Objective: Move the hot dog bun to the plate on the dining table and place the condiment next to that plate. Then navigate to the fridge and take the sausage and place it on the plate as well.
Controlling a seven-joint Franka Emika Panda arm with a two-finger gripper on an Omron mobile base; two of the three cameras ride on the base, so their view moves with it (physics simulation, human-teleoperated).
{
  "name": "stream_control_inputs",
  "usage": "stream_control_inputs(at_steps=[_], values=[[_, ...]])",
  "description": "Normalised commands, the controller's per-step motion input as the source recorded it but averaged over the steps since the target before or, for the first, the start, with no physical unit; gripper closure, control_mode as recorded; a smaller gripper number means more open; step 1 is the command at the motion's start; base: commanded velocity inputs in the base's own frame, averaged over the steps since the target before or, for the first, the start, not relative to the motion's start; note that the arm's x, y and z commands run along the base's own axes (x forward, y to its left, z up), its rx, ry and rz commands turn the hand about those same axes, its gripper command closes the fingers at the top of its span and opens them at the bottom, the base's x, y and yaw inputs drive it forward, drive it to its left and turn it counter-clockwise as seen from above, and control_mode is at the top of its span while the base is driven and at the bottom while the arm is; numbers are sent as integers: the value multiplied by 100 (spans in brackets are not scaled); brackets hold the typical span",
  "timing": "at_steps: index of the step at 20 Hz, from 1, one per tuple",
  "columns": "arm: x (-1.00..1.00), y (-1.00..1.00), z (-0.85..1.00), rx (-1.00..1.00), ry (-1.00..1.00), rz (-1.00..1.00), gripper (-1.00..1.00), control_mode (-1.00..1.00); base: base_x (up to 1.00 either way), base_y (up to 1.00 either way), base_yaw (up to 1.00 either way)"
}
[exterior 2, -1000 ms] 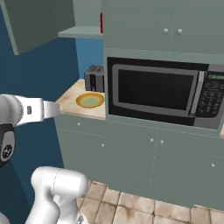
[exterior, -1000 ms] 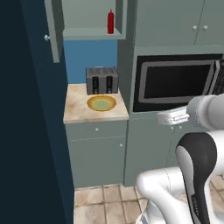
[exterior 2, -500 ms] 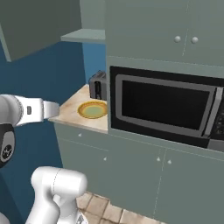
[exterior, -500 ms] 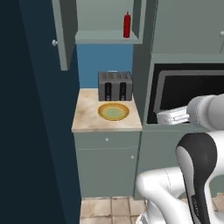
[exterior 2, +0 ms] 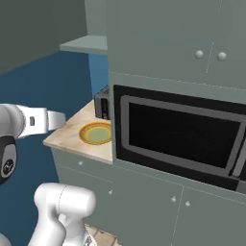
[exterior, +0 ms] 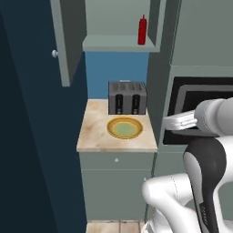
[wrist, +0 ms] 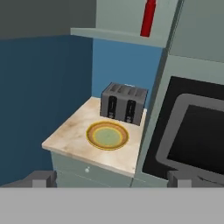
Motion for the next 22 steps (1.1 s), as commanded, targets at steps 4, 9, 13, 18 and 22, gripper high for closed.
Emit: stream_control_inputs(at_steps=[4, 9, 13, 18, 22], values=[[0, 0, 0, 0, 0, 0, -100, 100, 46, 41, -2], [0, 0, 0, 0, 0, 0, -100, 100, 31, 56, -7], [0, 0, 0, 0, 0, 0, -100, 100, 45, 20, -7], [0, 0, 0, 0, 0, 0, -100, 100, 47, 4, -24], [0, 0, 0, 0, 0, 0, -100, 100, 34, 29, -28]])
